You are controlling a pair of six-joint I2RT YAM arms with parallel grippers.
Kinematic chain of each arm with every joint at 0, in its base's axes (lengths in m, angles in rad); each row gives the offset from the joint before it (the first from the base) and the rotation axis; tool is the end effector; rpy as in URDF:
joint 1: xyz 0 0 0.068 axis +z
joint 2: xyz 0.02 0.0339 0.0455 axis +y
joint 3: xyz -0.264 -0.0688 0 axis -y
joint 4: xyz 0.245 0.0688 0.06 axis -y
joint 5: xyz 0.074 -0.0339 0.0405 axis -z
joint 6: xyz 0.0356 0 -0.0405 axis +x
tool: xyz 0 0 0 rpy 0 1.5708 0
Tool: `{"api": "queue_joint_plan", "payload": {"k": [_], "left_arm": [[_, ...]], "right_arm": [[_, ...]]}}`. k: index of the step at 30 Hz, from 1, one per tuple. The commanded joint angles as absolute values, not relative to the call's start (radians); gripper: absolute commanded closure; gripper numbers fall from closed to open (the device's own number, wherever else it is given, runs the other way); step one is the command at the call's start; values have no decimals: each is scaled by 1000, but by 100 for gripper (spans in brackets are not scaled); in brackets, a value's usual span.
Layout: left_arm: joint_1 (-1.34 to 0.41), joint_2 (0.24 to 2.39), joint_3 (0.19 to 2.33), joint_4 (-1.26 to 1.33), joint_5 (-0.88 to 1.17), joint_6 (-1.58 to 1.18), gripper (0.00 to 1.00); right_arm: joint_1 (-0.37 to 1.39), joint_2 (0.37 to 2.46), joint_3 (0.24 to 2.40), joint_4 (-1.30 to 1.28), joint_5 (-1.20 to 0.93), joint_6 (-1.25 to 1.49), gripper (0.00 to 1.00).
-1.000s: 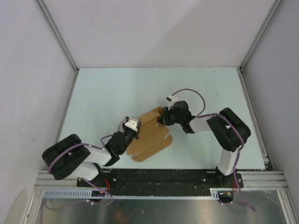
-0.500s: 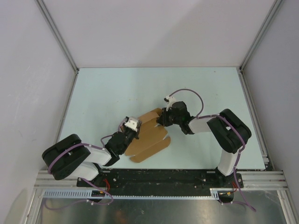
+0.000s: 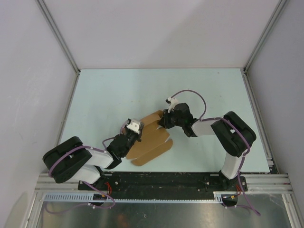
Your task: Fold the paper box
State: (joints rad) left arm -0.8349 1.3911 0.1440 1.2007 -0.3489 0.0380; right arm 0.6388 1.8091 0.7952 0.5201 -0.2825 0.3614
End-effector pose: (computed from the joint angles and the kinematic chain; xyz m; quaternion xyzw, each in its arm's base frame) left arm 0.1533 -0.1512 0.1551 0.1925 0.6962 -0.1481 0.6755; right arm 0.2815 0.2214 0.1425 -0.1890 0.8318 0.3495 0.3876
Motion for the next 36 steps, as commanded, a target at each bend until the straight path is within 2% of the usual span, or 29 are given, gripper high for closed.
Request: {"api": "queue_joint_plan", "payload": {"k": [1,10,18,25,27,29,34,36], "left_arm": [[-839,1382,141,1203,-365,64,81],[-839,1382,138,1203,-364,63,81],[-839,1384,138,1203,-364,61,81],[-839,1353,130,1203,-370,60,81],[-839,1341,130,1203,-367,58,81],[-839,1335,130,1201,-367,60,81],[-839,1339,135,1197,-368,61,81],[-839,1342,135,1197,-367,60,81]], "right_arm": [[664,1787,796,591,-305,330,81],[686,1789,795,606,-310,322,75],[690,1798,796,614,-313,328,75],[692,1743,795,499,-129,295,74],[690,1717,789,479,-114,288,70],[692,1694,779,468,-104,273,62],[704,1542,767,341,-3,212,52],[706,1502,767,283,26,177,44]]}}
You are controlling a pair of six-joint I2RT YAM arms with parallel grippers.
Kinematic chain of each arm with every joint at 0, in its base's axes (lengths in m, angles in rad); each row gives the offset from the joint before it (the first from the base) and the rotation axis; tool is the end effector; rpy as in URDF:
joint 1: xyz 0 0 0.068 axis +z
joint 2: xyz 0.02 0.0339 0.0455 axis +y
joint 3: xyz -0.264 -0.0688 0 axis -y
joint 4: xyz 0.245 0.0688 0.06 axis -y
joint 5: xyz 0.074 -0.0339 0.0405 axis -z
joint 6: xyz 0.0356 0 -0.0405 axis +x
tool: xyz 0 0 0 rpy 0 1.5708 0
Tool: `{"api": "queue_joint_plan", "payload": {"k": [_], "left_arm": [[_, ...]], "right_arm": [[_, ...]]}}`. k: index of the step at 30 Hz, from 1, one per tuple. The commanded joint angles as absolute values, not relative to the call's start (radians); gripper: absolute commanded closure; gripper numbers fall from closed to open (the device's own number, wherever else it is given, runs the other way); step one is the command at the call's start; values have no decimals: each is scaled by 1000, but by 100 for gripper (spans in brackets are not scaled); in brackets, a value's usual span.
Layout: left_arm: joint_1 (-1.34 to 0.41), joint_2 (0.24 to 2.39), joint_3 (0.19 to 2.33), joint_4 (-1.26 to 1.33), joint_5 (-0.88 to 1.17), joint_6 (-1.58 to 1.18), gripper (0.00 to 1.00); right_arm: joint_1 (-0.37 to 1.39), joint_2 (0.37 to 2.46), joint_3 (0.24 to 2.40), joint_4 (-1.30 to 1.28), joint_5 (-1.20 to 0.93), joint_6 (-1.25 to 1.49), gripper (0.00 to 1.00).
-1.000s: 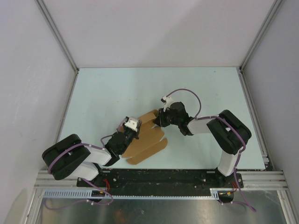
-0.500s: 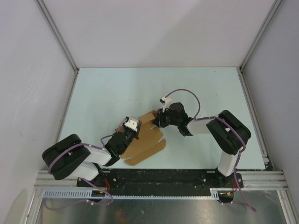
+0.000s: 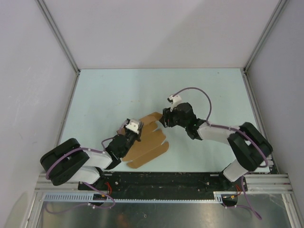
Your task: Fold the paper box
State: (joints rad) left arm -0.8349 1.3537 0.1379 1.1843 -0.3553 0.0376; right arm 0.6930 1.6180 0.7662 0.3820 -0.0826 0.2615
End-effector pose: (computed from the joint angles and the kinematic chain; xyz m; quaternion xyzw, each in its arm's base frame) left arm 0.1514 -0.1487 0.1591 0.1872 0.6926 -0.1489 0.6805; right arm 0.2571 0.2173 0.1828 -0.2034 0.8272 0.2713 0.4481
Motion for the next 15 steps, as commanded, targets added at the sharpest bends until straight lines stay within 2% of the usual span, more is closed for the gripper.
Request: {"api": "queue_joint_plan", "payload": {"k": [1,5,10,15], "left_arm": [[-839,1344,137,1197,-365,58,81],[-839,1350,140,1195,-361,58,81],[-839,1342,138,1189,-357,57,81],[-839,1330,140,1181,-356,55,81]], "right_arm": [[704,1467,767,266,52,170,42],[690,1428,767,232,61,135,33],[655,1434,767,258,-79,92,30],[650,1472,770,302,-126,34,29]]}}
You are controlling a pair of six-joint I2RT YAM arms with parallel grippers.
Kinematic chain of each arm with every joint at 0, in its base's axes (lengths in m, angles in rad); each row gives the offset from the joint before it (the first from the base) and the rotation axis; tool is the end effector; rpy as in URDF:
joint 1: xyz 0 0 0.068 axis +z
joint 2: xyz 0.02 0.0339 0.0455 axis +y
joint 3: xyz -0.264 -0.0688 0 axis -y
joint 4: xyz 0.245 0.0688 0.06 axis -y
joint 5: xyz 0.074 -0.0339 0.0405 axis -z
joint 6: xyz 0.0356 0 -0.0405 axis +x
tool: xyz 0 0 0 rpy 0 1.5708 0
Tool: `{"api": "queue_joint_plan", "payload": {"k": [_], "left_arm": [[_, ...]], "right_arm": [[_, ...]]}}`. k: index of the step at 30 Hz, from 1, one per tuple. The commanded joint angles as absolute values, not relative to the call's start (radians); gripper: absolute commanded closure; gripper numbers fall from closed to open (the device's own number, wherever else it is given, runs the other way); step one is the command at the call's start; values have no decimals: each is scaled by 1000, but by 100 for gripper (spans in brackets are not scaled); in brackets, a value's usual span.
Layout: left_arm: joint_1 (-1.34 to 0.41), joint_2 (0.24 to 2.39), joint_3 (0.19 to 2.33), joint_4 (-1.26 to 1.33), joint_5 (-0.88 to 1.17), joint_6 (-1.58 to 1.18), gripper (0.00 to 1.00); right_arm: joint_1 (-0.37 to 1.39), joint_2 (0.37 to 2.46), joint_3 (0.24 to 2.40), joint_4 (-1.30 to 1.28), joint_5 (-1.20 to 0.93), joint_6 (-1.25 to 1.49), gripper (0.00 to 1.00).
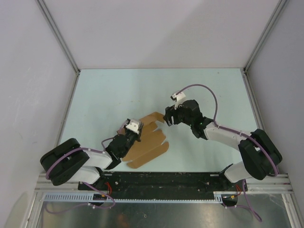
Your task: Fold the paper box
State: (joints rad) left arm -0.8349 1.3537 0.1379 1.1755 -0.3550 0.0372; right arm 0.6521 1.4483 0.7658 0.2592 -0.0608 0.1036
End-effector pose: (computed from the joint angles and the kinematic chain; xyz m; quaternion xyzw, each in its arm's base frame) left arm 0.1514 -0.1487 0.1581 0.1890 0.6951 -0.1474 0.6778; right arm 0.2495 0.1932 0.2226 -0.2432 0.8036 0.2239 0.4948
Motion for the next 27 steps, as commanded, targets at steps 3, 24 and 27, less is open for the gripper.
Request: {"api": "queue_joint_plan", "payload": {"k": [3,24,27], "left_arm": [[-839,1328,140,1177,-357,57,81],[-839,1331,147,1164,-371,54,81],[-839,1327,146,1163,-377,57,81]], "right_arm": [[647,1497,788,316,-138,5,29],[663,1709,957,327,-207,-66,45],[663,1727,965,322,-207,-61,55]]}}
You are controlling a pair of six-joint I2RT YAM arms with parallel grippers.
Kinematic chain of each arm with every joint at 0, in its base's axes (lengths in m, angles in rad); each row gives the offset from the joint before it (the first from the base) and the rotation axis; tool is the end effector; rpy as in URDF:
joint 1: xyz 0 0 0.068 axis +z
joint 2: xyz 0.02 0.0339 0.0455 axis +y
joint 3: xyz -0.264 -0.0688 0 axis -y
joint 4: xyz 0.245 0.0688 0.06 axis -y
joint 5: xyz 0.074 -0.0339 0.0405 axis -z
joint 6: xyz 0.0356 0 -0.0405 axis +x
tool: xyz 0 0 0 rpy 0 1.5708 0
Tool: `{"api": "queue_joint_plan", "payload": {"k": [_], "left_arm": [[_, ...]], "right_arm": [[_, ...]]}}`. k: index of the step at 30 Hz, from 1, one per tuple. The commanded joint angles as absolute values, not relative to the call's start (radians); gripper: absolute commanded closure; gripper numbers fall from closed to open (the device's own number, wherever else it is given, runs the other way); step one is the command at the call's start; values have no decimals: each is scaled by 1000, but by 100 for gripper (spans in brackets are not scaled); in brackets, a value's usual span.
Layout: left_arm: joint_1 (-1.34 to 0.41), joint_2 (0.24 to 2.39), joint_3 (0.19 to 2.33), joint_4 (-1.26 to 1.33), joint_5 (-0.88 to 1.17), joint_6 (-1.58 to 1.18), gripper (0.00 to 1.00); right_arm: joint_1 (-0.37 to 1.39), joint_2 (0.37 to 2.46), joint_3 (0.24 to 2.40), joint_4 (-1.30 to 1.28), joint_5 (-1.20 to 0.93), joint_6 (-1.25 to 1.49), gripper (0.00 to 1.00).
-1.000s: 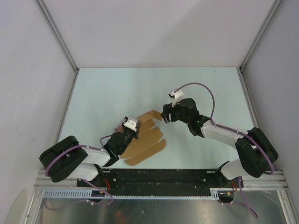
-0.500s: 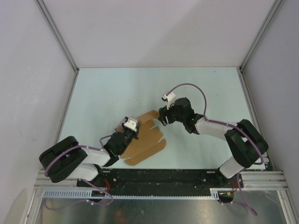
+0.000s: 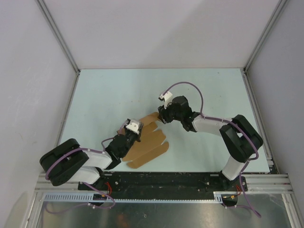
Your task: Fold the paper box
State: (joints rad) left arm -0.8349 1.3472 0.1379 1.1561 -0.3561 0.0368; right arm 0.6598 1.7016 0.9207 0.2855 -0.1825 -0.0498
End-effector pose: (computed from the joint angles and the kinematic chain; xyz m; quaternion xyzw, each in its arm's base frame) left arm 0.1511 -0.1484 0.1573 0.1910 0.6989 -0.1447 0.6739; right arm 0.2857 0.2298 0.1936 -0.3409 0.7858 0.2278 0.4630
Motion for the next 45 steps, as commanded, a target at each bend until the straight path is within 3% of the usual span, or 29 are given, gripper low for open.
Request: {"api": "queue_joint_plan", "payload": {"k": [1,4,9,14,29,45], "left_arm": [[-841,1322,146,1163,-380,57,81],[-839,1309,144,1161,-394,57,80],[-839,1256,133,1160,-443,46,80],[-839,1168,109,1160,-511,34,77],[-836,1221,138,1160,-561,57,75],[-778,1269,163,1160,-511,37,76]], "right_arm": [[663,1727,968,322,-209,-61,61],[660,1729,968,314,-204,-63,74],[658,1720,966,288,-172,-77,83],[655,1707,966,253,-132,-101,100],[649,1574,910,120,-2,-279,100],[649,1503,862,106,-2,-305,100]]}}
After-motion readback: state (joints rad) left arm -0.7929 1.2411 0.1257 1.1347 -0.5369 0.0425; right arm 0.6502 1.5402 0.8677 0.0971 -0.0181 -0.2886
